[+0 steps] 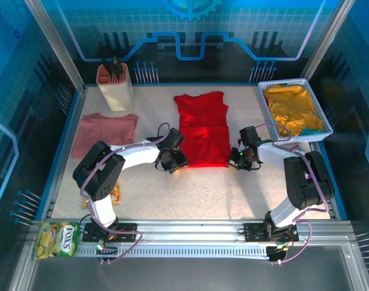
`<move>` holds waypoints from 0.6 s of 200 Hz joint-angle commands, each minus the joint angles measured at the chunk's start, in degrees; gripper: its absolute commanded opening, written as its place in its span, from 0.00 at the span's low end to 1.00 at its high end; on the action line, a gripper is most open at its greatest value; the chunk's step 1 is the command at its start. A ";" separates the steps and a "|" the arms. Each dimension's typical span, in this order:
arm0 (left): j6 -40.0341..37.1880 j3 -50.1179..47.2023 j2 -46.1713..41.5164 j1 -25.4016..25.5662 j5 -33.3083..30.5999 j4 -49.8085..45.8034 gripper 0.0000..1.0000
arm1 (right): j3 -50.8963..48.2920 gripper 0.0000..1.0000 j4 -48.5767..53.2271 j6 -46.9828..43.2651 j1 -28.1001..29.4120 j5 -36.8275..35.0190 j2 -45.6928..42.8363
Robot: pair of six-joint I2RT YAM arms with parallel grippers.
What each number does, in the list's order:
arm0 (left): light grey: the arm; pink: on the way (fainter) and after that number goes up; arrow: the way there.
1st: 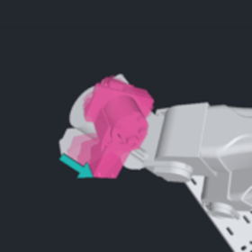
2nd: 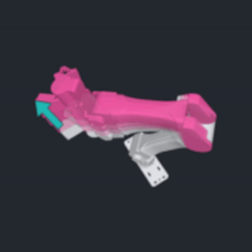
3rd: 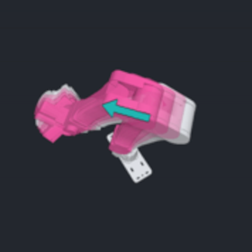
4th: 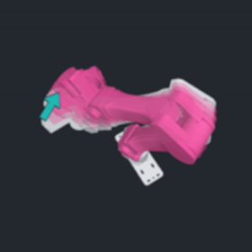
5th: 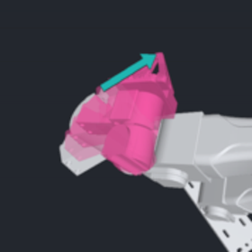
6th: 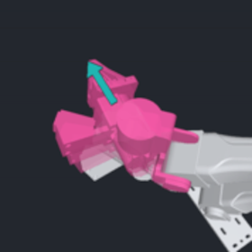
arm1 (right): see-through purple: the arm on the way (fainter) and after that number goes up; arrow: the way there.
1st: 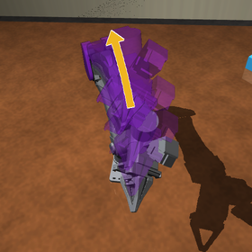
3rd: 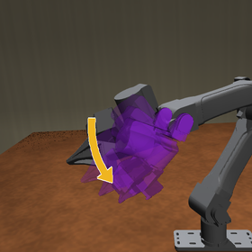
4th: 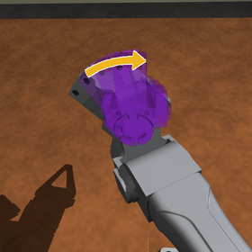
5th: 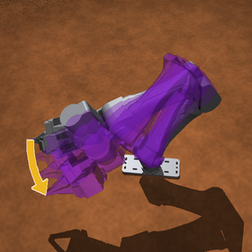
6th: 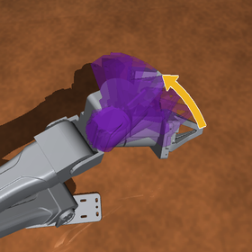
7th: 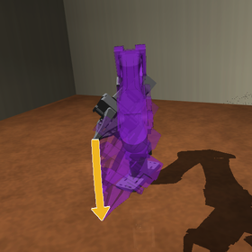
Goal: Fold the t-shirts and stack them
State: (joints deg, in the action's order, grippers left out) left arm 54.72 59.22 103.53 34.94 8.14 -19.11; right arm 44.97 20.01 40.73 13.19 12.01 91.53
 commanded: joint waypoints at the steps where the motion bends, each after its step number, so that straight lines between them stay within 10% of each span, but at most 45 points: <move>1: -1.25 1.27 4.34 -0.13 -1.66 16.06 0.38 | -0.92 0.00 -0.12 0.05 0.22 0.49 -0.38; 120: -3.99 -5.86 -2.99 -0.35 -0.98 15.05 0.01 | -4.01 0.00 5.19 -0.84 0.79 1.07 -9.49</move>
State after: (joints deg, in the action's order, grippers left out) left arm 52.40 57.30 105.12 34.15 8.45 -6.33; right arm 42.76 20.64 40.66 13.19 12.43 86.94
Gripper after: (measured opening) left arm 0.061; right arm 0.045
